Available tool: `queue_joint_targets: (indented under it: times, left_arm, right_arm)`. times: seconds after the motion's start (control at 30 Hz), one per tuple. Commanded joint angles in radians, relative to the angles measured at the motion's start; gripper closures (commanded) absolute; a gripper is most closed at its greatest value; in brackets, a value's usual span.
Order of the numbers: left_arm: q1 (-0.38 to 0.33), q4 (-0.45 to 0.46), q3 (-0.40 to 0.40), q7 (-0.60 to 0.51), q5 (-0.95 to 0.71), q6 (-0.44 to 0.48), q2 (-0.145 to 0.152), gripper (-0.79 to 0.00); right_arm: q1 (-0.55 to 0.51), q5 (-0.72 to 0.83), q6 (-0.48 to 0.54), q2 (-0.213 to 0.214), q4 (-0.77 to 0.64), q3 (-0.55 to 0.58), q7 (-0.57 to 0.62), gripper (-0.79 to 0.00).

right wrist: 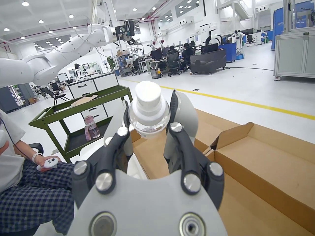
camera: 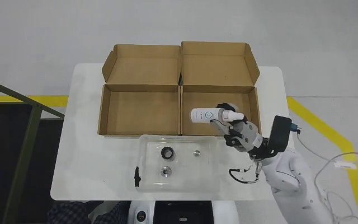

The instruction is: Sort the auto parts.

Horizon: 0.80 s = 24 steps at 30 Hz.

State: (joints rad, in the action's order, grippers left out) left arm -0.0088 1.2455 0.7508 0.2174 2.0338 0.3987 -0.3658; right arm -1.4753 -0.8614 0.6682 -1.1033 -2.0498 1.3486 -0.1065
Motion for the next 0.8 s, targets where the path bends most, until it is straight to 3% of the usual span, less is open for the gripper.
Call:
queue_joint_targets:
  times: [0.0,0.77]
  left_arm:
    - [0.000,0.000,0.000,0.000,0.000,0.000,0.000,-0.785]
    - [0.000,0.000,0.000,0.000,0.000,0.000,0.000,-0.785]
  right_arm:
    - [0.005,-0.009,-0.003,-0.001,0.003,-0.008,0.003,0.000]
    - [0.060,-0.269,-0.144,-0.008,0.091,-0.062,0.157,0.000]
